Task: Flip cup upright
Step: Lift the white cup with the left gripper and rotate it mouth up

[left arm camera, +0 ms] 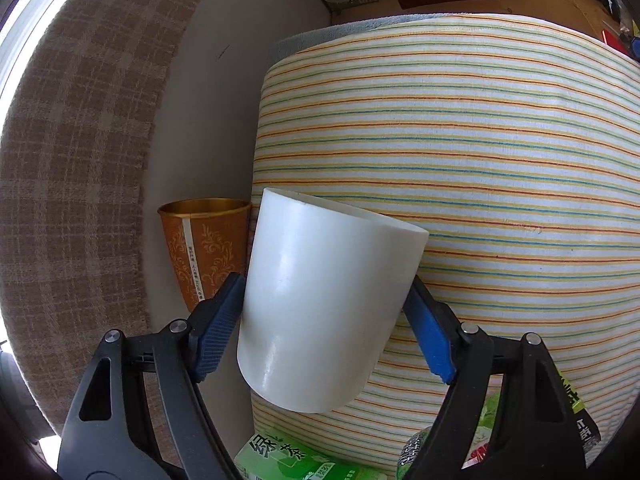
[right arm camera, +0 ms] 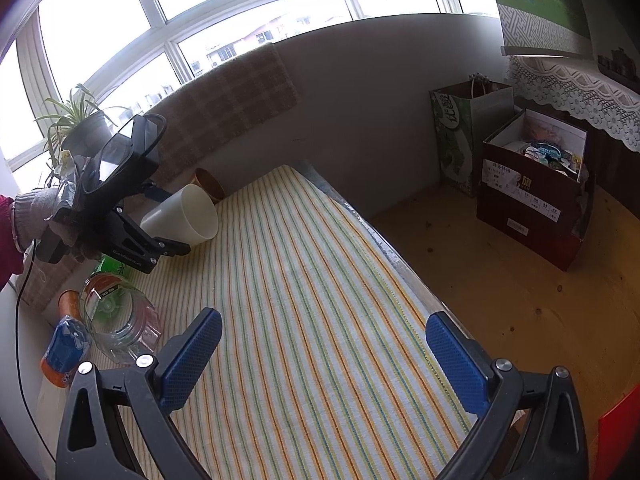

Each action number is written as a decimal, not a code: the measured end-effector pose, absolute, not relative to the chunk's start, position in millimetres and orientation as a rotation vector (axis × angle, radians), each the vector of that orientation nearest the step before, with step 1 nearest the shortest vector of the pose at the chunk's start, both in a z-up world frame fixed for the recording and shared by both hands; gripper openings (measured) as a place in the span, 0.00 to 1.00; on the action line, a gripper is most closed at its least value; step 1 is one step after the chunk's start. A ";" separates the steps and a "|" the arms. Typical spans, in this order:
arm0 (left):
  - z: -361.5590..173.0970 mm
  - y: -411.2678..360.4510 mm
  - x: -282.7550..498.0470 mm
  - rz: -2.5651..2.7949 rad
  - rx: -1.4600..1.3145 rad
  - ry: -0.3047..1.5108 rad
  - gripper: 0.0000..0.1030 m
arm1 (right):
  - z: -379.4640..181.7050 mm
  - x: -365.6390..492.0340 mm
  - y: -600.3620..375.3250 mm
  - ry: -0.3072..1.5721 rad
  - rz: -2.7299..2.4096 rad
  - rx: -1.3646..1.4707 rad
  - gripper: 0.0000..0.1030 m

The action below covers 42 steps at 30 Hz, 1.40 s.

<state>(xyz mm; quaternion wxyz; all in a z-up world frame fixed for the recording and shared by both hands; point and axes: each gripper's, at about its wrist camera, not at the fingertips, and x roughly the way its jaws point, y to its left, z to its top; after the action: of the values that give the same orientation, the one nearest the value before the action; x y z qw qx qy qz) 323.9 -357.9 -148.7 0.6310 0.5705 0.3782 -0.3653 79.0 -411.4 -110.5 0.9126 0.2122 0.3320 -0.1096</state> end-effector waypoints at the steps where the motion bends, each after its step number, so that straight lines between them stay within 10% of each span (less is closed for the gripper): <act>1: -148.5 -358.1 324.1 -0.840 1.306 0.863 0.79 | -110.3 78.8 -410.5 0.684 -0.224 0.434 1.00; 42: 15.3 -148.9 121.4 -0.755 0.732 0.757 0.76 | -59.0 17.5 -317.2 0.576 -0.046 0.337 1.00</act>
<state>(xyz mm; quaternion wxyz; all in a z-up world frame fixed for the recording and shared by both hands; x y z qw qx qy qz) 121.4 -148.9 15.3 0.7972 0.3410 0.3527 -0.3518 17.5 -317.2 -59.0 0.9446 0.1652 0.2828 -0.0227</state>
